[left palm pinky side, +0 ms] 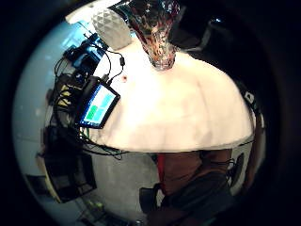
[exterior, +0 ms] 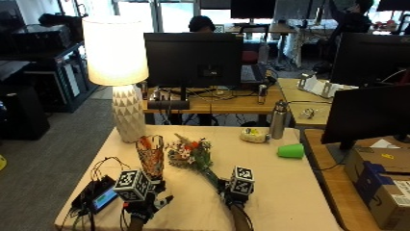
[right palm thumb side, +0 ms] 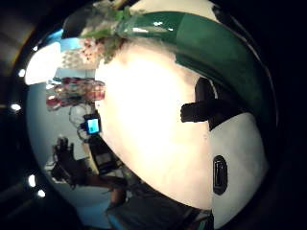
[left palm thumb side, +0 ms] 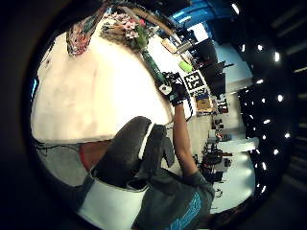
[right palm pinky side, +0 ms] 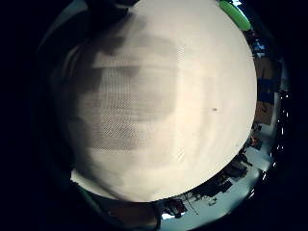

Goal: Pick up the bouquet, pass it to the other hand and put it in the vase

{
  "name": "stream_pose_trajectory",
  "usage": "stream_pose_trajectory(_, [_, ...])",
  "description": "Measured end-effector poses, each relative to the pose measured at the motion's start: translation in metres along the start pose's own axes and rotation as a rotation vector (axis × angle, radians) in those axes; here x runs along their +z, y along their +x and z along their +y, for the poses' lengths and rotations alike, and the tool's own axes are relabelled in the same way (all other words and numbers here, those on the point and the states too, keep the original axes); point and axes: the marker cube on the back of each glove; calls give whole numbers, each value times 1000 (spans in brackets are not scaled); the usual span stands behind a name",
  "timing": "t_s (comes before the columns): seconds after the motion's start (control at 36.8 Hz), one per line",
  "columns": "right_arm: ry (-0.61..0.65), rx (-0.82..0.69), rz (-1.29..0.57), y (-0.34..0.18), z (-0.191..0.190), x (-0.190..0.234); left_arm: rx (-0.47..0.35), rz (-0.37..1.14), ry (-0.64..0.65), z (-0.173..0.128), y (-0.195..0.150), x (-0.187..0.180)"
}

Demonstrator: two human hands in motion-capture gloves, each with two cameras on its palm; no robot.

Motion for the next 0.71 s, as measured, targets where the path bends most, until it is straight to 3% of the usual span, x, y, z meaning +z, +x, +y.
stream_pose_trajectory(0.35, [215,79,304,-12,6,-20,14,9,8,-1,4,3])
stream_pose_trajectory(0.71, [318,150,179,3,-2,-20,11,23,8,-8,5,2])
